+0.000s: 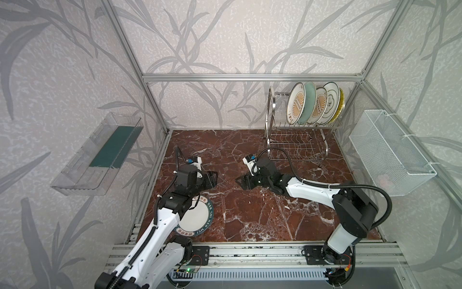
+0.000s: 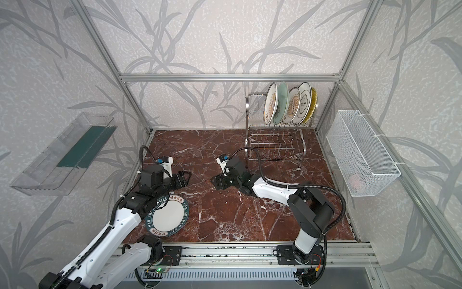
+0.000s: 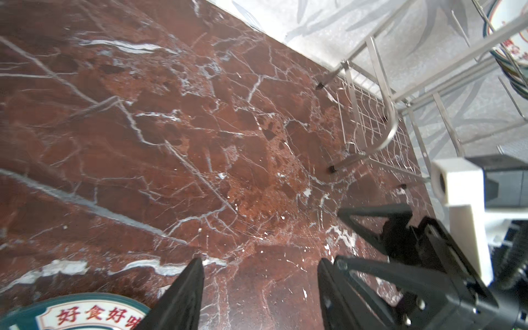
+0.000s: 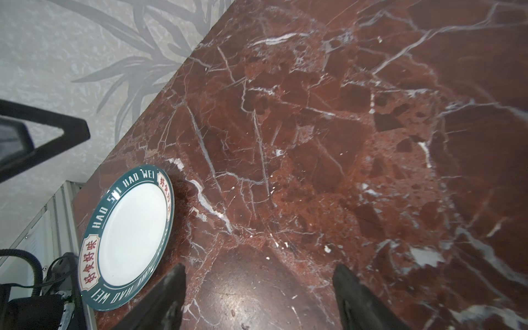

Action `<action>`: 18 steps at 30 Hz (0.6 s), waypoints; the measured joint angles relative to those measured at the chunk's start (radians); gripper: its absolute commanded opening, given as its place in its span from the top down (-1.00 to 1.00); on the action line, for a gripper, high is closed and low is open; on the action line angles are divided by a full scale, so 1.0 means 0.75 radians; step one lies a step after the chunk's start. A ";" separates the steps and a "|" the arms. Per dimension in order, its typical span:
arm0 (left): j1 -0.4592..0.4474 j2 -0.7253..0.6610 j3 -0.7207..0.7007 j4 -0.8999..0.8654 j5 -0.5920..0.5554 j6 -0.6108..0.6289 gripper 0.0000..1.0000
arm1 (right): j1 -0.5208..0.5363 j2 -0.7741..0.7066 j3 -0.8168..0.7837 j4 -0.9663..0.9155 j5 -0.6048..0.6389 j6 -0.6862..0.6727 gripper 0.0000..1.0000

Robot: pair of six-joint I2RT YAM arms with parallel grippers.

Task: Load plates into a dish rack
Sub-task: Move the plate to the center of the table.

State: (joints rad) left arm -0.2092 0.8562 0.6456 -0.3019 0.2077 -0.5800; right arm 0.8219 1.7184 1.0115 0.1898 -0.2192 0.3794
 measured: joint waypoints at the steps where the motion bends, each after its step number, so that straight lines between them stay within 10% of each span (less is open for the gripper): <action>1: 0.028 -0.005 -0.016 0.005 0.005 -0.015 -0.23 | 0.013 0.018 0.000 0.004 -0.008 0.014 -0.58; 18: 0.176 -0.189 -0.174 0.049 -0.032 -0.151 -0.23 | 0.241 0.340 0.081 0.098 -0.164 0.262 -0.30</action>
State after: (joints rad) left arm -0.0772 0.7147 0.5148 -0.2653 0.1841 -0.6933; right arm 1.0023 1.9736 1.0721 0.2630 -0.3420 0.5762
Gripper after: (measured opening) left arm 0.613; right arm 0.680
